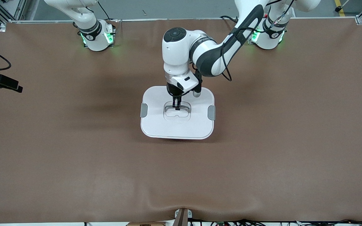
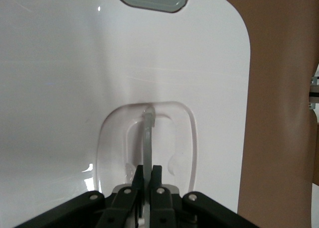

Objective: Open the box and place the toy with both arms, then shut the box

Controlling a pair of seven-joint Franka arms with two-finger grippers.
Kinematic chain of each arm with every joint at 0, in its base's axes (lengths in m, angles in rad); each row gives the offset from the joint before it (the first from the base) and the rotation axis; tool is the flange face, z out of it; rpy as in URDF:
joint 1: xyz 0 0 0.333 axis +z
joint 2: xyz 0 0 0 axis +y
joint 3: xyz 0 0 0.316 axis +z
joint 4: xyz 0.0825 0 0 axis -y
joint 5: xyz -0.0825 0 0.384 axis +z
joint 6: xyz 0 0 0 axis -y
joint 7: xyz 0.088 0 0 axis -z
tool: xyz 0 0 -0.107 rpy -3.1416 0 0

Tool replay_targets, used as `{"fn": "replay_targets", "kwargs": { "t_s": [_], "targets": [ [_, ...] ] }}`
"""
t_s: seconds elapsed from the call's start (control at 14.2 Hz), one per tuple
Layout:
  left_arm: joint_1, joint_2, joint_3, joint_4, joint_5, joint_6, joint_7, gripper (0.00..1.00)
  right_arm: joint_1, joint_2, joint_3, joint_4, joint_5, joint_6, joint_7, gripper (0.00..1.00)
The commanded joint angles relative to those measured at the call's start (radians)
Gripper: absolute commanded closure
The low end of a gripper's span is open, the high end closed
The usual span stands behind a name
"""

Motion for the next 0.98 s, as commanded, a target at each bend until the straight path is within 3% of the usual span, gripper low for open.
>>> {"fn": "replay_targets", "kwargs": {
  "t_s": [0.0, 0.91],
  "targets": [
    [-0.008, 0.005, 0.003, 0.001, 0.027, 0.015, -0.021, 1.00, -0.001, -0.030, 0.019, -0.062, -0.035, 0.056, -0.003, 0.00],
    [-0.023, -0.012, 0.000, -0.048, 0.024, 0.007, -0.040, 1.00, 0.011, -0.014, 0.019, -0.027, -0.001, 0.074, -0.003, 0.00]
  ]
}}
